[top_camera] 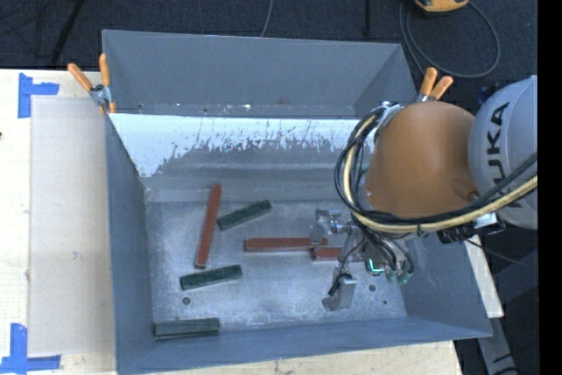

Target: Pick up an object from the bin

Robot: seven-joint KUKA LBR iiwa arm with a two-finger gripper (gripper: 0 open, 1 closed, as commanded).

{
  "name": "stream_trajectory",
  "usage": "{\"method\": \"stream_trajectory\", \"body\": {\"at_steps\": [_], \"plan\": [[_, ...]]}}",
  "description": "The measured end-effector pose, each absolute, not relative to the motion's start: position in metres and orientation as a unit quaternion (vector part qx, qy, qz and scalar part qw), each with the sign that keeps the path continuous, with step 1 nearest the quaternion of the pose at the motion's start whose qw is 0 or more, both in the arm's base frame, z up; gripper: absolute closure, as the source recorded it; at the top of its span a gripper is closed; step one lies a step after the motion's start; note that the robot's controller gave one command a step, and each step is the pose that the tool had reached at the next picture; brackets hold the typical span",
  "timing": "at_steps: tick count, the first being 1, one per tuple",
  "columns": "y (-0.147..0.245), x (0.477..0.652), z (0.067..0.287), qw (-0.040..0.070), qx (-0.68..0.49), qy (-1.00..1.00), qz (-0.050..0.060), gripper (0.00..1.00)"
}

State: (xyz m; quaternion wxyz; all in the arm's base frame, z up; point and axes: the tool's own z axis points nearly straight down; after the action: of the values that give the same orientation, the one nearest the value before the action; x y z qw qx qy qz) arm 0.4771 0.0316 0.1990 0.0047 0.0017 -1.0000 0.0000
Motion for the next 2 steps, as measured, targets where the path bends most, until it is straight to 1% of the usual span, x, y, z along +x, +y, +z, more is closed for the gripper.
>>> {"method": "stream_trajectory", "body": {"at_steps": [1, 2], "plan": [[0.031, 0.479, 0.202, 0.001, 0.001, -1.0, 0.0, 0.0], [0.028, 0.527, 0.171, -0.003, -0.031, -1.0, 0.0, 0.0]]}}
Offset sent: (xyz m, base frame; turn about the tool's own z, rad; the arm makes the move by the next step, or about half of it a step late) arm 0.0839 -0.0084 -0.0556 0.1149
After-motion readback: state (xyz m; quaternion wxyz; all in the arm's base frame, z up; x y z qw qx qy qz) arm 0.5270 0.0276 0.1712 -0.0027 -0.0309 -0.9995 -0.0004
